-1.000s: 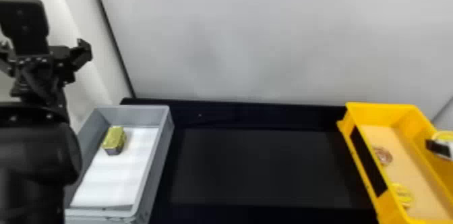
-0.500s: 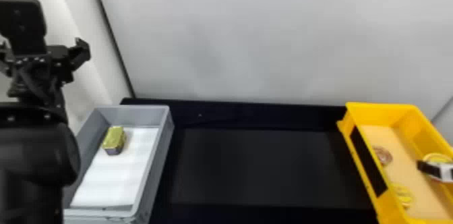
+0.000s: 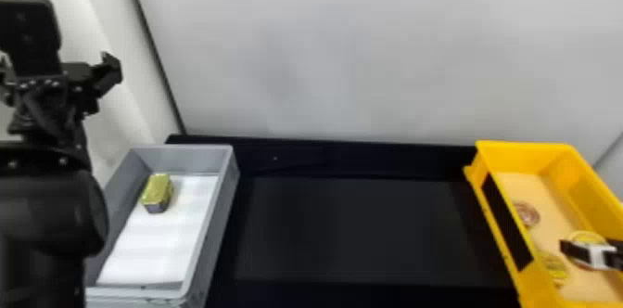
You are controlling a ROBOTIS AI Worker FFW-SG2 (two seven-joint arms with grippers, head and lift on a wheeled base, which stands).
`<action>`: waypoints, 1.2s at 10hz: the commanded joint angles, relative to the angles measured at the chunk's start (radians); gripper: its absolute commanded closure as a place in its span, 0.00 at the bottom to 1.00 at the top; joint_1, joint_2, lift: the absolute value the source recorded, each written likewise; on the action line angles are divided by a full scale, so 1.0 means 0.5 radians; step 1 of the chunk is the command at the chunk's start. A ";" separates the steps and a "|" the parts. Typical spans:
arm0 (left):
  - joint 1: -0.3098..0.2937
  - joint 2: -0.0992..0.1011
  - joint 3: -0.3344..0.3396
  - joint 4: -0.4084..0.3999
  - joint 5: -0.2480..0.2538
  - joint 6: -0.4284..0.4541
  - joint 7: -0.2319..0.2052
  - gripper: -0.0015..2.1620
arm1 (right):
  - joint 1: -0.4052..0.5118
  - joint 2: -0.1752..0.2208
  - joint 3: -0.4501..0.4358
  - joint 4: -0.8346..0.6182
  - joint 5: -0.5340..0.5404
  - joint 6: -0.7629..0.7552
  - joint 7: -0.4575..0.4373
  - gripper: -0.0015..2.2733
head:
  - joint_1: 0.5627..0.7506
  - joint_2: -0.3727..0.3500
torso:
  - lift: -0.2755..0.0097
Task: Pick up the round yellow can and place it in the yellow rectangular box
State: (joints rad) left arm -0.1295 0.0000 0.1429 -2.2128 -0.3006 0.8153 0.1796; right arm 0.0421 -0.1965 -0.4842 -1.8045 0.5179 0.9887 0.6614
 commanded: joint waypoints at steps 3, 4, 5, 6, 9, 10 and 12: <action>0.001 -0.005 0.003 0.002 0.000 -0.007 0.000 0.00 | 0.033 -0.003 -0.013 0.013 0.002 0.009 -0.006 0.34 | 0.70 0.53 | 0.75; 0.001 -0.005 0.006 0.002 0.000 -0.007 0.000 0.00 | 0.033 -0.003 -0.013 0.013 0.002 0.009 -0.006 0.33 | 0.70 0.53 | 0.75; 0.001 -0.005 0.006 0.002 0.000 -0.010 0.000 0.00 | 0.033 -0.003 -0.013 0.016 0.002 0.005 -0.009 0.30 | 0.70 0.53 | 0.75; 0.001 -0.005 0.006 0.005 0.000 -0.010 0.000 0.00 | 0.033 -0.003 -0.010 0.016 0.002 0.005 -0.009 0.27 | 0.70 0.53 | 0.75; 0.001 -0.005 0.006 0.008 0.000 -0.013 0.000 0.00 | 0.029 -0.003 -0.004 0.016 -0.008 -0.010 -0.009 0.17 | 0.70 0.53 | 0.75; 0.001 -0.005 0.003 0.011 0.000 -0.013 0.000 0.00 | 0.026 -0.003 -0.004 0.013 -0.014 -0.010 -0.006 0.11 | 0.70 0.53 | 0.75; 0.001 -0.005 0.006 0.011 0.000 -0.013 0.000 0.00 | 0.026 -0.006 -0.004 -0.008 -0.020 -0.013 -0.003 0.05 | 0.70 0.53 | 0.75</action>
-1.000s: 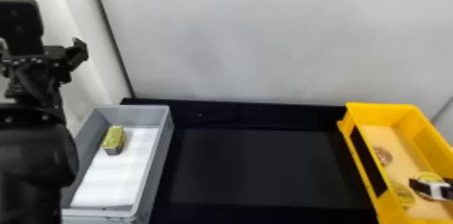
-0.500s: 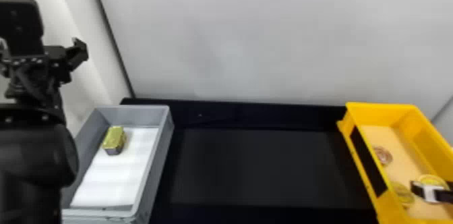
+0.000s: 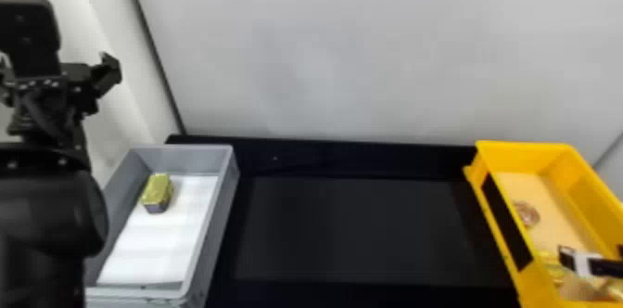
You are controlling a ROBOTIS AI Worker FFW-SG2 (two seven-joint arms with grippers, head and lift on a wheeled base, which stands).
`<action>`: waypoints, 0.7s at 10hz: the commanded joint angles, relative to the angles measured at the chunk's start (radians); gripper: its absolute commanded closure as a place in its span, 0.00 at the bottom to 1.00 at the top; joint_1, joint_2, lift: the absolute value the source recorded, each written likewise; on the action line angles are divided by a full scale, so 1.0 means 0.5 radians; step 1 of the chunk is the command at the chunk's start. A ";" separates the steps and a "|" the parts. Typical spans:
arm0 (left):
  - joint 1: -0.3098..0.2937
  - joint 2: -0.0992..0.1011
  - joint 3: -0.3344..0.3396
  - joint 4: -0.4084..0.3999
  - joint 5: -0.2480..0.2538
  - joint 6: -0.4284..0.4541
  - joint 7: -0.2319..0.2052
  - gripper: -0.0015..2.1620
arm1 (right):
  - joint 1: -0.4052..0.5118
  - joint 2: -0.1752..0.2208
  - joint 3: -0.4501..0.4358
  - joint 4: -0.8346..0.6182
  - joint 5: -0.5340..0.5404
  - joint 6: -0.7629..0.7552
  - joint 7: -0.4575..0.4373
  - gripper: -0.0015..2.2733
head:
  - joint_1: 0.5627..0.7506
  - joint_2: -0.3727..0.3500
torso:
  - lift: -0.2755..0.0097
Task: Pick up the round yellow can and place it in the yellow rectangular box
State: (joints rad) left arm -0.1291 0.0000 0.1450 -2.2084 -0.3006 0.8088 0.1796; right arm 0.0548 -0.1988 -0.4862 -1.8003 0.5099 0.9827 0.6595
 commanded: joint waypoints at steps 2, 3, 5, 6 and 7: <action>0.001 -0.005 0.002 0.002 0.000 0.003 0.000 0.00 | -0.002 -0.007 -0.006 -0.093 -0.004 -0.001 0.001 0.05 | 0.70 0.53 | 0.75; 0.001 -0.005 0.002 0.002 0.000 0.000 0.000 0.00 | -0.014 -0.007 -0.012 -0.188 -0.004 -0.004 -0.005 0.04 | 0.70 0.53 | 0.75; 0.001 -0.005 -0.001 -0.001 0.000 0.000 0.000 0.00 | -0.073 -0.026 -0.025 -0.388 -0.004 -0.047 -0.005 0.04 | 0.70 0.53 | 0.75; 0.001 -0.005 -0.001 0.002 0.000 0.000 0.000 0.00 | -0.100 -0.032 -0.022 -0.474 -0.004 -0.075 -0.008 0.04 | 0.70 0.53 | 0.75; 0.001 -0.005 -0.001 0.002 0.000 -0.003 0.000 0.00 | -0.119 -0.032 -0.009 -0.572 -0.004 -0.087 -0.039 0.04 | 0.70 0.53 | 0.75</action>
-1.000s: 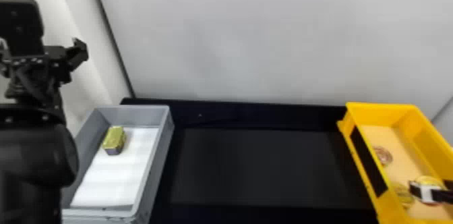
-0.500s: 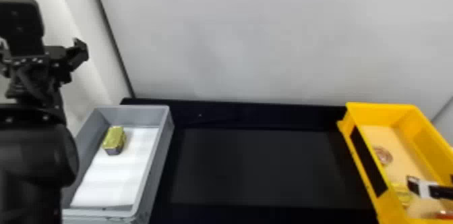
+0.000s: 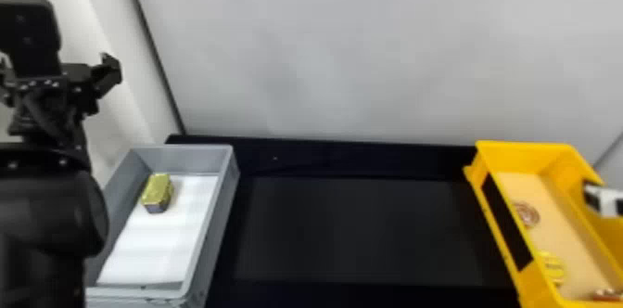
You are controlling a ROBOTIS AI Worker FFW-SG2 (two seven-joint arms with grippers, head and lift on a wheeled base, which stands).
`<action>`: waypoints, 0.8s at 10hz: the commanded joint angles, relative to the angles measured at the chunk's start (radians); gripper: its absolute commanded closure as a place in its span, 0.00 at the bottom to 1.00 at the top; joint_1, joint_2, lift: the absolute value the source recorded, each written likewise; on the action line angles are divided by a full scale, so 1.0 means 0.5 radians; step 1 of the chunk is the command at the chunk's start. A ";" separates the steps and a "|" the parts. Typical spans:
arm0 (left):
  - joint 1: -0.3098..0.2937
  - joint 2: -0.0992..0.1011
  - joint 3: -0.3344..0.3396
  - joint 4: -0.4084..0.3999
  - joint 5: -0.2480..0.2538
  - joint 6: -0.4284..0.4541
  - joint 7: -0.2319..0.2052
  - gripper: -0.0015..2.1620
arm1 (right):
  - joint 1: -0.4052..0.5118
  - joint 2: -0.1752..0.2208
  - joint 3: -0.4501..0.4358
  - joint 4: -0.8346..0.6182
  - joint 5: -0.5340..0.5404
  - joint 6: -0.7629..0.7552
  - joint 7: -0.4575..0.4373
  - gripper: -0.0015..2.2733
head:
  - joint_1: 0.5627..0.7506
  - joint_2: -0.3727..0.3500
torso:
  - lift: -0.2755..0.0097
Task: Pick up the round yellow can and place it in the yellow rectangular box
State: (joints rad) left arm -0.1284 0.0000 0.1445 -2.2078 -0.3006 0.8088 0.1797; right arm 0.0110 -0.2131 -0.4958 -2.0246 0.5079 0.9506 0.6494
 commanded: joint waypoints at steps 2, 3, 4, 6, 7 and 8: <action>0.005 -0.005 -0.004 0.001 0.000 -0.018 0.003 0.00 | -0.077 -0.003 0.044 -0.353 -0.003 -0.056 -0.126 0.04 | 0.70 0.53 | 0.75; 0.005 -0.005 -0.007 0.001 0.000 -0.022 0.003 0.00 | -0.102 0.000 0.047 -0.479 -0.064 -0.063 -0.258 0.04 | 0.70 0.53 | 0.75; 0.008 -0.005 -0.004 0.001 0.000 -0.028 0.003 0.00 | -0.120 -0.006 0.044 -0.571 -0.123 -0.090 -0.350 0.04 | 0.70 0.53 | 0.75; 0.008 -0.005 0.000 0.001 0.000 -0.031 0.003 0.00 | -0.126 -0.006 0.034 -0.725 -0.248 -0.152 -0.544 0.04 | 0.70 0.53 | 0.75; 0.021 -0.005 0.018 -0.011 0.000 -0.034 0.003 0.00 | -0.145 0.000 0.034 -0.725 -0.433 -0.216 -0.676 0.03 | 0.70 0.53 | 0.75; 0.021 -0.005 0.018 -0.015 0.000 -0.034 0.003 0.00 | -0.157 -0.012 0.031 -0.725 -0.528 -0.216 -0.728 0.03 | 0.70 0.53 | 0.75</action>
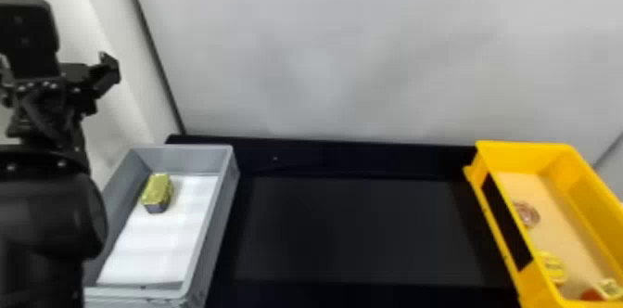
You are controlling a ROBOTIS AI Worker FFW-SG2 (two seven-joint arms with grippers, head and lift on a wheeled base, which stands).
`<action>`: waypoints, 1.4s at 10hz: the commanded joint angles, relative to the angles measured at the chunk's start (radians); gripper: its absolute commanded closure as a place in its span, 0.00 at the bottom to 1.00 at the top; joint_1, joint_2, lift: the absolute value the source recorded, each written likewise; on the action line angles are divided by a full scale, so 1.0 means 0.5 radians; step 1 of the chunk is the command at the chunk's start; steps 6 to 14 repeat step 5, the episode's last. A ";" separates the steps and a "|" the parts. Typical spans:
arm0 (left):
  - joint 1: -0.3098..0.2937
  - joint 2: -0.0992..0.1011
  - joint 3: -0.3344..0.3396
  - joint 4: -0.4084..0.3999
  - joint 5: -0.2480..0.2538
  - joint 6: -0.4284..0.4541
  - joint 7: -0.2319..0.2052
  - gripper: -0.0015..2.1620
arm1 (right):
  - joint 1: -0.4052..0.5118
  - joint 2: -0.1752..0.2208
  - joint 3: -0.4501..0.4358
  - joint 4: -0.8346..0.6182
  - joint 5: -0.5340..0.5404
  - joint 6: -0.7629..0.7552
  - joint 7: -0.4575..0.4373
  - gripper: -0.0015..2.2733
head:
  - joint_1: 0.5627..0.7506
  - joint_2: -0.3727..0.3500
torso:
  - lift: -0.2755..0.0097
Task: Pick up the round yellow can and place it in the yellow rectangular box
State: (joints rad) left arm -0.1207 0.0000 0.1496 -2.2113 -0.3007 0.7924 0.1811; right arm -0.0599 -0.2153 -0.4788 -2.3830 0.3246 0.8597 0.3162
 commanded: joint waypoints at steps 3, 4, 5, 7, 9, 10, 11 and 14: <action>0.005 -0.005 0.008 -0.008 0.000 -0.013 0.006 0.00 | -0.021 -0.048 -0.079 -0.005 -0.192 -0.016 -0.111 0.02 | 0.70 0.53 | 0.75; 0.008 -0.005 0.014 -0.008 0.000 -0.016 0.006 0.00 | -0.028 -0.076 -0.113 -0.008 -0.223 0.027 -0.123 0.02 | 0.70 0.53 | 0.75; 0.011 -0.005 0.020 -0.014 0.000 -0.016 0.006 0.00 | -0.043 -0.112 -0.079 -0.008 -0.216 0.128 -0.135 0.02 | 0.70 0.53 | 0.75; 0.011 -0.005 0.020 -0.014 0.000 -0.016 0.006 0.00 | -0.043 -0.112 -0.079 -0.008 -0.216 0.128 -0.135 0.02 | 0.70 0.53 | 0.75; 0.011 -0.005 0.020 -0.014 0.000 -0.016 0.006 0.00 | -0.043 -0.112 -0.079 -0.008 -0.216 0.128 -0.135 0.02 | 0.70 0.53 | 0.75; 0.011 -0.005 0.020 -0.014 0.000 -0.016 0.006 0.00 | -0.043 -0.112 -0.079 -0.008 -0.216 0.128 -0.135 0.02 | 0.70 0.53 | 0.75; 0.011 -0.005 0.020 -0.014 0.000 -0.016 0.006 0.00 | -0.043 -0.112 -0.079 -0.008 -0.216 0.128 -0.135 0.02 | 0.70 0.53 | 0.75; 0.011 -0.005 0.020 -0.014 0.000 -0.016 0.006 0.00 | -0.043 -0.112 -0.079 -0.008 -0.216 0.128 -0.135 0.02 | 0.70 0.53 | 0.75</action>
